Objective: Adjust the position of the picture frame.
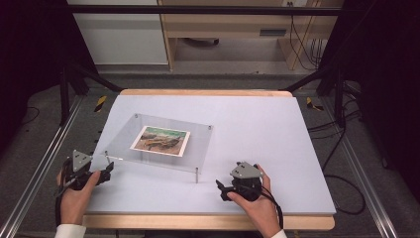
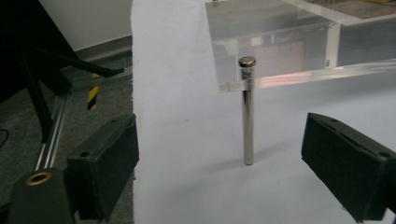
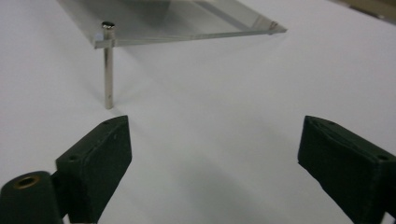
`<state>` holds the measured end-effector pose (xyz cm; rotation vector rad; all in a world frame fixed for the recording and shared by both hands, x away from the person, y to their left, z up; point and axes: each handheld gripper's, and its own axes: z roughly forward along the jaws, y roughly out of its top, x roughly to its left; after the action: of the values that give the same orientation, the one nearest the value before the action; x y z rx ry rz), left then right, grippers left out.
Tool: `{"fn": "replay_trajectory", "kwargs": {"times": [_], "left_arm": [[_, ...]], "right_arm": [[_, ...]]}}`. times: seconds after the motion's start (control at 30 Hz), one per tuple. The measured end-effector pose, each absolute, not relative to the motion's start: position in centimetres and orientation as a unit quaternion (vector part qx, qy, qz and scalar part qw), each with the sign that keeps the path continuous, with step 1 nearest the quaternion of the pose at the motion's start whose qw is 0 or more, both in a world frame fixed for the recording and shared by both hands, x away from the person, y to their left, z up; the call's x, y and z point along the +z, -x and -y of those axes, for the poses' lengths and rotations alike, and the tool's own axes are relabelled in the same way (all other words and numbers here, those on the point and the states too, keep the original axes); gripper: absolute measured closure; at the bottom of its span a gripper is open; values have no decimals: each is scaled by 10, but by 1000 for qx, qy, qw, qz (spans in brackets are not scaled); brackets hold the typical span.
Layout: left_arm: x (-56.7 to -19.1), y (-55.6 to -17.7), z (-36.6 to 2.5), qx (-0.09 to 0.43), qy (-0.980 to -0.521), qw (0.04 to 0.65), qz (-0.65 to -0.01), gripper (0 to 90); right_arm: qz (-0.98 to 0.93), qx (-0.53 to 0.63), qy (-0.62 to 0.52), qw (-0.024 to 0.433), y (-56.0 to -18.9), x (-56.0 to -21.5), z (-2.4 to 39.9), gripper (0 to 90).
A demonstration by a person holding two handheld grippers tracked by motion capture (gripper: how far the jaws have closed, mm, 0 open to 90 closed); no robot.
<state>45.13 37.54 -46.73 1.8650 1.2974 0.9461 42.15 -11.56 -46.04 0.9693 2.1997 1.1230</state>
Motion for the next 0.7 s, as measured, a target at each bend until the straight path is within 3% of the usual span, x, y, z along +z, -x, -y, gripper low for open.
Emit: {"fn": "replay_trajectory", "kwargs": {"times": [0.07,0.13,0.3,0.43,0.53,0.7], "left_arm": [[-467,-451,-377,365,-711,333,-501,136],[-467,-450,-380,370,-703,332,-508,152],[-468,-450,-383,357,-709,334,-509,155],[-467,-450,-384,358,-703,344,-510,135],[-465,-449,-384,348,-700,362,-507,79],[-467,-450,-383,313,-700,387,-511,74]], "right_arm": [[-805,415,-352,237,-421,-461,114,120],[-807,411,-345,246,-419,-462,108,196],[-818,404,-331,241,-413,-466,98,196],[-817,418,-329,222,-408,-469,88,226],[-809,447,-331,192,-408,-472,74,345],[-805,456,-333,184,-410,-474,62,352]]}}
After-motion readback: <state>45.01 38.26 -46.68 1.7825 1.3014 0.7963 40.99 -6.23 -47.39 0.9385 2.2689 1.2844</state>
